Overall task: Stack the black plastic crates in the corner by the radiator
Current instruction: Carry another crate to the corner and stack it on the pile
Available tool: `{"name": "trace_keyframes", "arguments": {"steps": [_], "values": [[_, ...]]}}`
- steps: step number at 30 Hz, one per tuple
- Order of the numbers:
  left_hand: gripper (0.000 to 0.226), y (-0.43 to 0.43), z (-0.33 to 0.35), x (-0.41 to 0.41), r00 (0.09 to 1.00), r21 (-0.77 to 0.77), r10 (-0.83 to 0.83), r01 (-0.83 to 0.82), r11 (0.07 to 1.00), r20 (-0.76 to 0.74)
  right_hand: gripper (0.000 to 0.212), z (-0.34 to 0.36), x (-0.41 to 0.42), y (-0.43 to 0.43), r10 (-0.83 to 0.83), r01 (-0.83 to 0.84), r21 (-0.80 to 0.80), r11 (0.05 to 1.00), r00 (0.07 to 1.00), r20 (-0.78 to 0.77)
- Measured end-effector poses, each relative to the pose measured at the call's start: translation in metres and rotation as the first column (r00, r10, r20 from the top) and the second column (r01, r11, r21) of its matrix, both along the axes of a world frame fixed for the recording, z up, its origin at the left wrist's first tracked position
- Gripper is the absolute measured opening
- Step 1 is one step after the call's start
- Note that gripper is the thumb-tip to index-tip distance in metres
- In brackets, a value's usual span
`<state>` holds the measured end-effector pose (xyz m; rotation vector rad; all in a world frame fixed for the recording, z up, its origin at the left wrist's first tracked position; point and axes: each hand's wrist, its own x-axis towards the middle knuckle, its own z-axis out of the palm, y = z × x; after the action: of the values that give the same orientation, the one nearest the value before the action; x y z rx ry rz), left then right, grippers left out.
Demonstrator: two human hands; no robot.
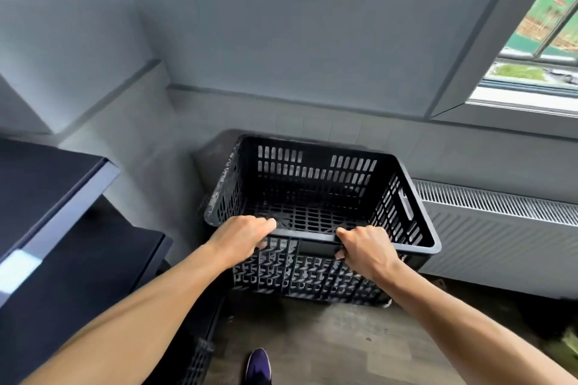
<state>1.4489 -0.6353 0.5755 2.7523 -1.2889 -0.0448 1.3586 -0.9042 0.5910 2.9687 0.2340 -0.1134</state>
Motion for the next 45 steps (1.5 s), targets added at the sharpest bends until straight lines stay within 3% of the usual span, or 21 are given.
{"name": "trace_keyframes", "arguments": {"steps": [18, 31, 38, 45], "values": [[0.037, 0.009, -0.047, 0.095, 0.996, -0.065, -0.070, 0.067, 0.996, -0.046, 0.031, -0.038, 0.082, 0.014, -0.094, 0.095, 0.008, 0.995, 0.992, -0.078], [0.037, 0.004, -0.086, 0.137, 0.994, 0.123, -0.007, 0.020, 0.992, -0.107, 0.023, -0.083, 0.127, 0.005, -0.049, 0.056, 0.036, 0.998, 0.984, -0.174], [0.045, 0.007, -0.106, 0.120, 0.977, 0.187, 0.026, 0.015, 0.982, -0.210, 0.035, -0.098, 0.123, 0.005, -0.019, 0.033, 0.048, 0.998, 0.962, -0.272], [0.020, 0.002, -0.105, 0.123, 0.976, 0.185, 0.039, 0.002, 0.983, -0.215, 0.042, -0.094, 0.124, 0.002, -0.074, 0.097, 0.053, 0.994, 0.943, -0.324]]}}
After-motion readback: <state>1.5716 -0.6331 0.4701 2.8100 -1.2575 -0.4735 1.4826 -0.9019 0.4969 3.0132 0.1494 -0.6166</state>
